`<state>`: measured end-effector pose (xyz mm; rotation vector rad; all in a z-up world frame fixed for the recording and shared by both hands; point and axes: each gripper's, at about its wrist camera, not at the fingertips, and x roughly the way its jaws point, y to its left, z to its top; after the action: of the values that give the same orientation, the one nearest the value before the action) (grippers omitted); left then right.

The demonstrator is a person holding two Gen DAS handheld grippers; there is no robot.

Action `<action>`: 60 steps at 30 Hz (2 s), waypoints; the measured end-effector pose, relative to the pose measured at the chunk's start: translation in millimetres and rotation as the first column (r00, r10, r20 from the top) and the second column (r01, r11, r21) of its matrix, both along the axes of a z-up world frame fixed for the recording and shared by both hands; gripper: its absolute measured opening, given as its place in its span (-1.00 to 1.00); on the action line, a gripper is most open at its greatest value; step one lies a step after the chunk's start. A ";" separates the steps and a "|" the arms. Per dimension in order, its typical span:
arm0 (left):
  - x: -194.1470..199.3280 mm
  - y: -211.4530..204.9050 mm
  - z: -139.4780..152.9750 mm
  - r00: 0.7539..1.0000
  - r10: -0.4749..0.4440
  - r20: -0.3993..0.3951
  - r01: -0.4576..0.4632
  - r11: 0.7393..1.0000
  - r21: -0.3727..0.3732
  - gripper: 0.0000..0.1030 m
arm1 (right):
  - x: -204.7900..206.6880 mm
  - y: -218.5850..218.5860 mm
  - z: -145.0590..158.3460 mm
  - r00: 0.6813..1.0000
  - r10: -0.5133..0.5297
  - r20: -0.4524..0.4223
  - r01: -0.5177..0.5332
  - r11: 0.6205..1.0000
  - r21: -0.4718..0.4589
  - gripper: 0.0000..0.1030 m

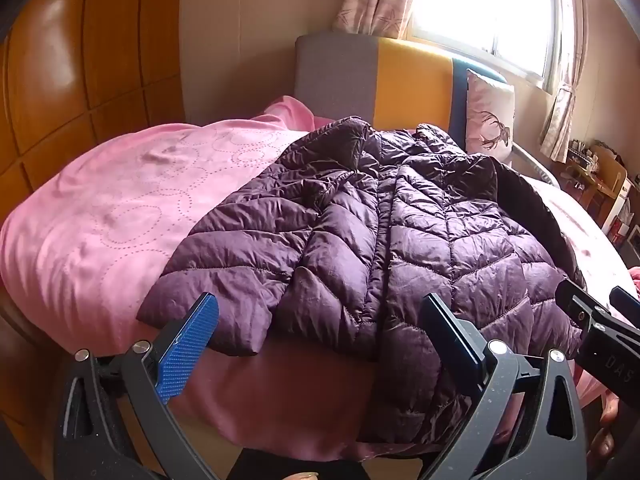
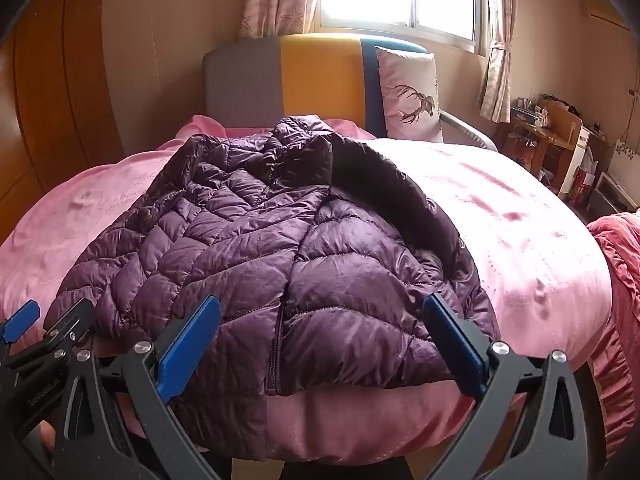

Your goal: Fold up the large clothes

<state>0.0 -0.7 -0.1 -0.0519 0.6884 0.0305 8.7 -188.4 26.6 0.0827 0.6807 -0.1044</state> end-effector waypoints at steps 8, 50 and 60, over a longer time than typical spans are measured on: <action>1.8 -2.6 -0.1 1.000 0.004 -0.008 -0.005 1.000 -0.005 0.94 | 0.7 2.1 -4.4 1.000 0.001 -0.019 0.000 1.000 0.006 0.96; 2.2 4.7 -8.4 0.999 0.026 -0.020 -0.026 1.000 0.001 0.94 | -0.2 9.0 -9.7 0.999 0.032 -0.028 -0.032 0.999 0.001 0.96; 3.5 5.3 -6.9 0.999 0.038 -0.023 -0.038 0.999 0.008 0.94 | -0.4 9.9 -11.8 0.998 0.050 -0.035 -0.050 0.999 0.004 0.96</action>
<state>3.5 4.6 -6.9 -0.0576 0.7100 0.0704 8.3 -178.5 14.7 0.0664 0.7172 -0.0566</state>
